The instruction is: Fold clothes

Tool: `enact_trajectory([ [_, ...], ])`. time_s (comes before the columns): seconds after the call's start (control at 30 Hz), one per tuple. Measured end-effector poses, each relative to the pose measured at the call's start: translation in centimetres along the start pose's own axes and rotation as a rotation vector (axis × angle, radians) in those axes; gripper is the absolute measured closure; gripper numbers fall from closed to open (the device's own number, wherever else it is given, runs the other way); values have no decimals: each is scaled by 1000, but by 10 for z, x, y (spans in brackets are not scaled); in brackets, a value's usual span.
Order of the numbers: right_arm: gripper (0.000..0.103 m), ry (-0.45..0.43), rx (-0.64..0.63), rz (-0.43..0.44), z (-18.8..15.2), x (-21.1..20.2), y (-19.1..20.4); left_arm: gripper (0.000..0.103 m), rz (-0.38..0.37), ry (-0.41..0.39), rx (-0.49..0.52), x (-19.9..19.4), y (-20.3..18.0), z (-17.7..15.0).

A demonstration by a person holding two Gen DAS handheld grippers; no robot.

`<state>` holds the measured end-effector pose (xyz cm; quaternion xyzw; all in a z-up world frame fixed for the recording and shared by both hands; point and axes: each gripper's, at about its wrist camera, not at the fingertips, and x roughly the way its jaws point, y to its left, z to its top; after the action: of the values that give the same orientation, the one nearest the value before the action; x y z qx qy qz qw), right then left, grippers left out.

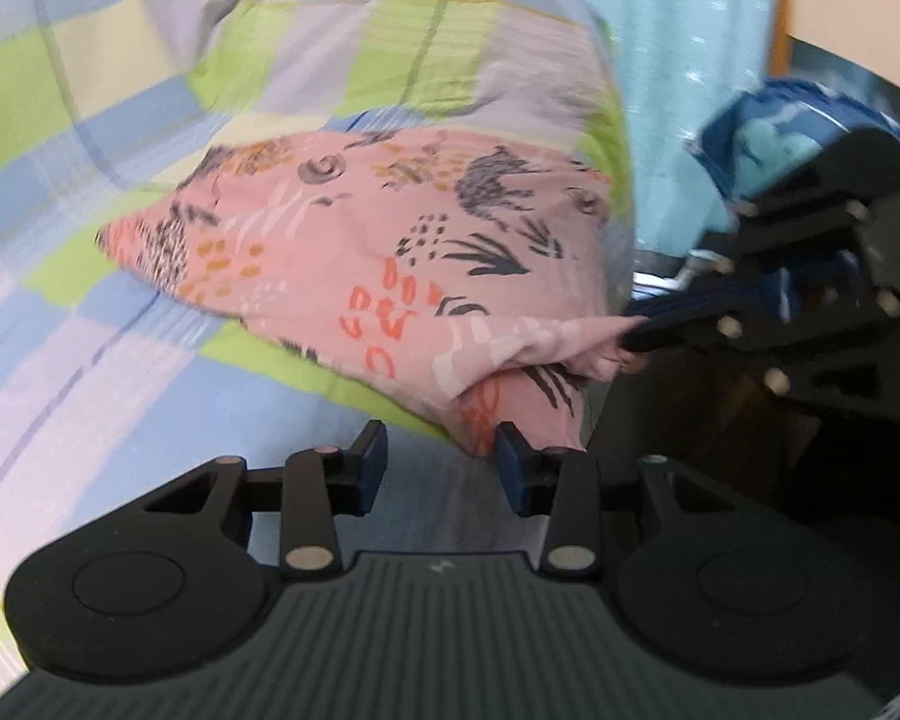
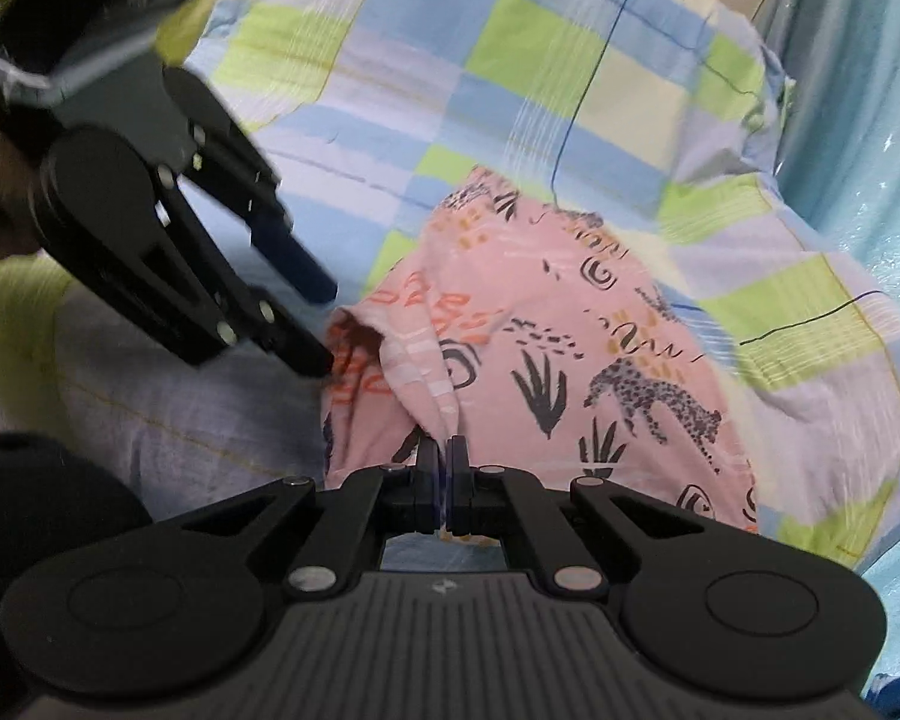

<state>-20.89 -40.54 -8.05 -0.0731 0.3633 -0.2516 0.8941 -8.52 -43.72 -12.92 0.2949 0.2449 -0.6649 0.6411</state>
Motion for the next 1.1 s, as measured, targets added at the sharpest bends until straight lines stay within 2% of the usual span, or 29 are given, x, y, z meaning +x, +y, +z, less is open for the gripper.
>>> enact_trajectory([
  [0.07, 103, -10, -11, 8, -3, -2, 0, 78, -4, -10, -82, 2, 4, 1],
  [0.1, 103, -13, -18, 12, -5, -3, 1, 94, -10, -11, -107, 2, 6, 0],
  [0.13, 103, -15, -26, 15, -6, -3, 3, 102, -16, -11, -132, 2, 8, 0],
  [0.23, 103, -20, -51, 24, -7, 1, 5, 103, -25, -12, -148, -5, 11, -4],
  [0.5, 103, 12, -119, 125, -14, 27, 13, 103, -67, -7, -202, -9, 21, -9],
  [0.57, 97, 8, -122, 139, -14, 28, 15, 103, -78, -7, -214, -9, 23, -9],
  [0.6, 87, 5, -129, 143, -15, 29, 16, 103, -84, -6, -217, -9, 24, -8],
  [0.67, 74, 0, -145, 152, -16, 30, 20, 103, -95, -4, -223, -8, 25, -7],
  [0.8, 71, 4, -199, 150, -18, 36, 35, 103, -117, 0, -234, -8, 28, -4],
  [0.97, 70, 10, -332, 65, -20, 50, 52, 103, -144, 5, -248, -7, 32, -2],
  [1.0, 74, 10, -340, 59, -21, 51, 53, 102, -148, 6, -248, -7, 32, -1],
  [1.03, 79, 14, -336, 53, -21, 50, 52, 101, -135, 6, -197, -8, 28, 0],
  [1.07, 91, 23, -315, 59, -20, 48, 48, 92, -112, 0, -127, -10, 22, 1],
  [1.1, 95, 29, -283, 74, -18, 45, 43, 64, -69, -10, -11, -14, 11, 2],
])
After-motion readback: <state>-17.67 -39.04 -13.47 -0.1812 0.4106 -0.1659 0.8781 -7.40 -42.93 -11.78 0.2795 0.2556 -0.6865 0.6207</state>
